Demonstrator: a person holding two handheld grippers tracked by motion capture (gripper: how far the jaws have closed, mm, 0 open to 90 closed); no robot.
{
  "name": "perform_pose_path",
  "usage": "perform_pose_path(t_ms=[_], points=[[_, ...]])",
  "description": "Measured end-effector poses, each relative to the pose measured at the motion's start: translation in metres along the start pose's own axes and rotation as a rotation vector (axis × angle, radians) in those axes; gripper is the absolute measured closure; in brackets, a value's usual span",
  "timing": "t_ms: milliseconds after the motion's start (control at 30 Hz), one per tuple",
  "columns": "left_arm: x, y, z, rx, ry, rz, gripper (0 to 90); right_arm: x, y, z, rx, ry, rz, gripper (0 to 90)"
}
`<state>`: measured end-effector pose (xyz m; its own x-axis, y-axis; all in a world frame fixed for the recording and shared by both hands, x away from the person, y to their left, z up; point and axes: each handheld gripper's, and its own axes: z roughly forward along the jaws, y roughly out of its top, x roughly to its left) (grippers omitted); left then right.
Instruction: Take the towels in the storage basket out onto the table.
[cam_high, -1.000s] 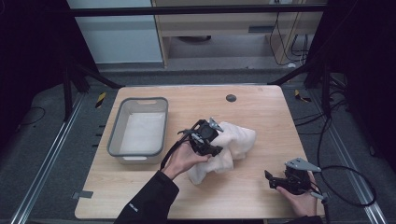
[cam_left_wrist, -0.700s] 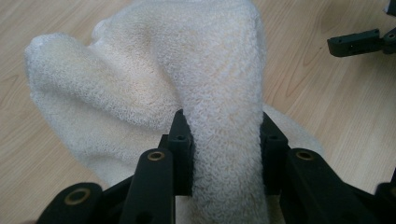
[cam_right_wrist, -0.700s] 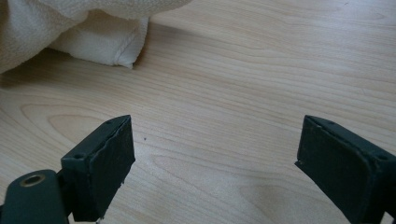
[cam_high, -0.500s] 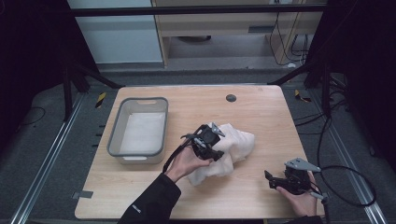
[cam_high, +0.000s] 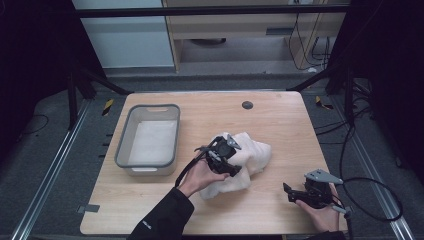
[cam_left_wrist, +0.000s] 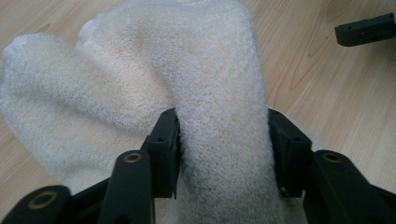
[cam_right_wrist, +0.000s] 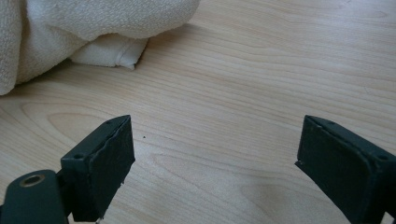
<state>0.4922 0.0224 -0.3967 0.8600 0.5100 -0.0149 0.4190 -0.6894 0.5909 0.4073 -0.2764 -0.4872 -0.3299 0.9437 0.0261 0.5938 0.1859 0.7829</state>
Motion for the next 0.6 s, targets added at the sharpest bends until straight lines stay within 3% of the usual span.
perform_pose_path(t_ms=[300,600], points=[[-0.001,-0.006,-0.017,-0.053,0.009,0.016,35.5,0.0,0.0,0.001,0.001,-0.001,-0.008,10.8],[0.006,-0.023,-0.041,-0.117,0.047,-0.025,31.5,-0.001,0.0,0.001,-0.001,-0.002,-0.003,10.7]])
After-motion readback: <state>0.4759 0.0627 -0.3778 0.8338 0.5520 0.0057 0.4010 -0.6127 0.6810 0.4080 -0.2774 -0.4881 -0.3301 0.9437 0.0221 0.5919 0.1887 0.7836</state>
